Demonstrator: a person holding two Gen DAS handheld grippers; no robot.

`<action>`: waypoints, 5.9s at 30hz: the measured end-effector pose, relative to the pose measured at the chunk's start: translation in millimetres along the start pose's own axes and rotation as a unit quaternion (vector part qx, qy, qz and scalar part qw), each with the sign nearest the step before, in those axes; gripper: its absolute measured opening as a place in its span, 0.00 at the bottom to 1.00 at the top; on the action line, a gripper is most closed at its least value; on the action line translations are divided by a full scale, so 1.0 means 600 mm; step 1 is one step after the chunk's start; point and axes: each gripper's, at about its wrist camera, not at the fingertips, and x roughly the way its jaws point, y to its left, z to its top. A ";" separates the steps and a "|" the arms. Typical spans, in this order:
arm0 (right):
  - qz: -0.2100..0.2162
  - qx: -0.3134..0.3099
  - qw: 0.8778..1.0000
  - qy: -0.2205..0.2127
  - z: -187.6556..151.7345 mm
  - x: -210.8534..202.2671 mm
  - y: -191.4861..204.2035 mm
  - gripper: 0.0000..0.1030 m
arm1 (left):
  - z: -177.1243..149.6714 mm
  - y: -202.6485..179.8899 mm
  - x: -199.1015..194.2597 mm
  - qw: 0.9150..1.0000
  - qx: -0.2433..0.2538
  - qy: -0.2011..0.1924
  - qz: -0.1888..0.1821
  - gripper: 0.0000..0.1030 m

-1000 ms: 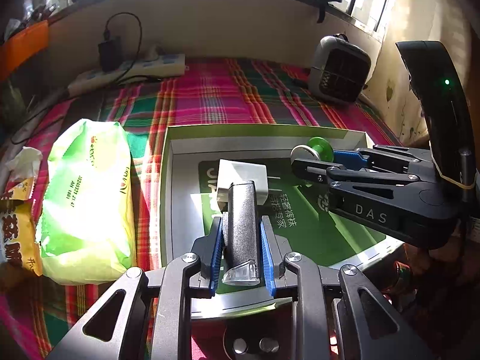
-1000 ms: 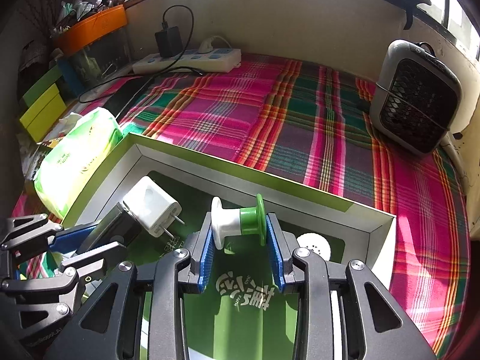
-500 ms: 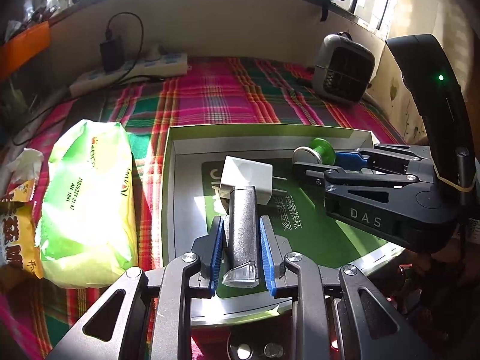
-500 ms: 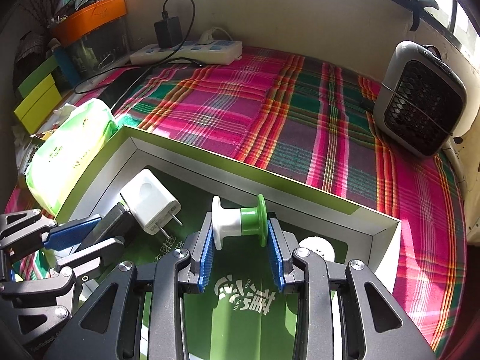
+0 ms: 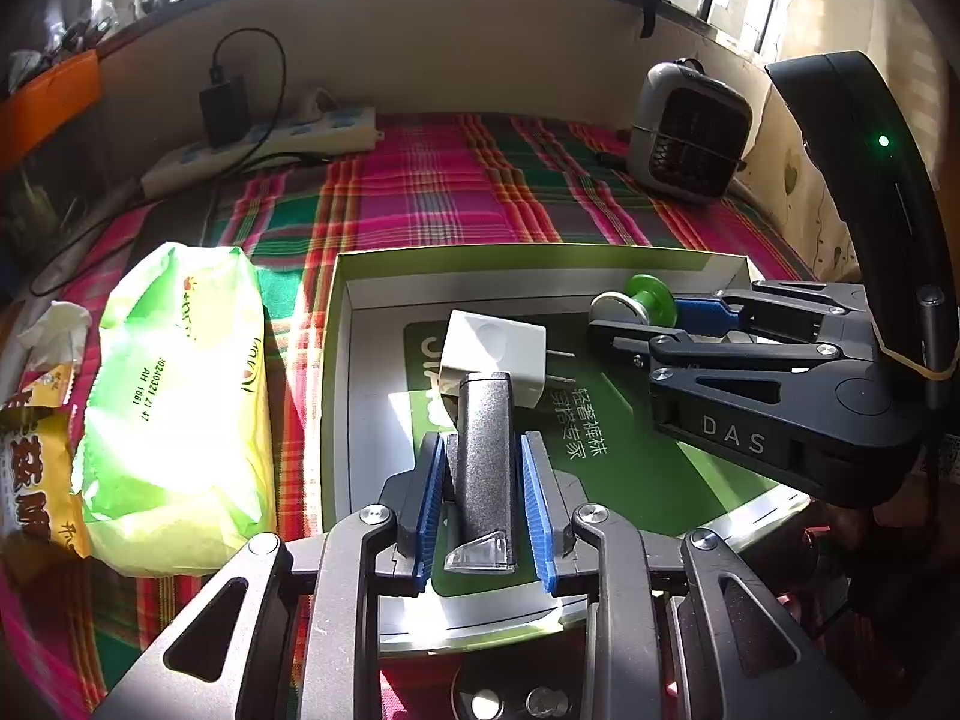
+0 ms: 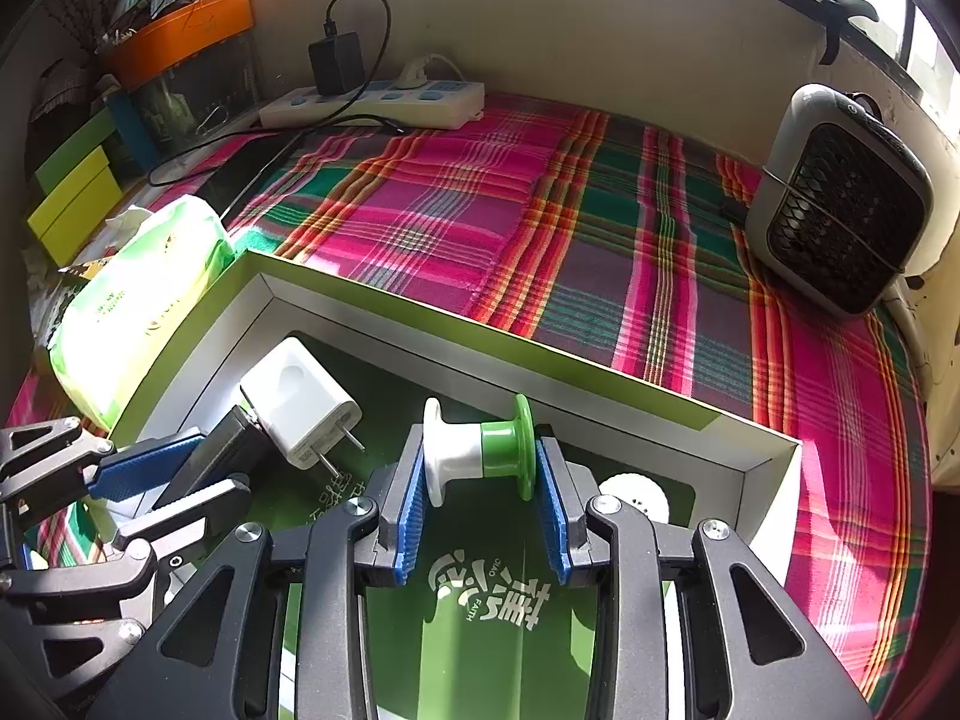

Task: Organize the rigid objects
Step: 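Open the right tool to release the spool while the left tool releases the flashlight, then withdraw both open tools from the box back toward the remaining objects, then lower the right tool onto the black rectangular case and close its fingers, then grasp the black-and-white round disc with the left tool while the right tool holds the case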

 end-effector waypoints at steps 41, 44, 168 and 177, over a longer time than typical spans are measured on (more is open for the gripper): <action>0.006 0.065 0.995 -0.077 -0.058 -0.123 -0.019 0.56 | -0.021 -0.014 -0.093 0.999 -0.004 -0.042 -0.005 0.42; 0.001 0.072 0.994 -0.085 -0.070 -0.139 -0.022 0.56 | -0.028 -0.011 -0.106 0.999 -0.006 -0.050 -0.002 0.43; -0.020 0.078 0.996 -0.049 -0.326 -0.204 0.003 0.23 | -0.120 0.008 -0.083 0.997 -0.078 -0.009 0.003 0.26; -0.017 0.084 0.995 -0.050 -0.326 -0.206 0.001 0.23 | -0.122 0.008 -0.087 0.997 -0.077 -0.010 0.001 0.26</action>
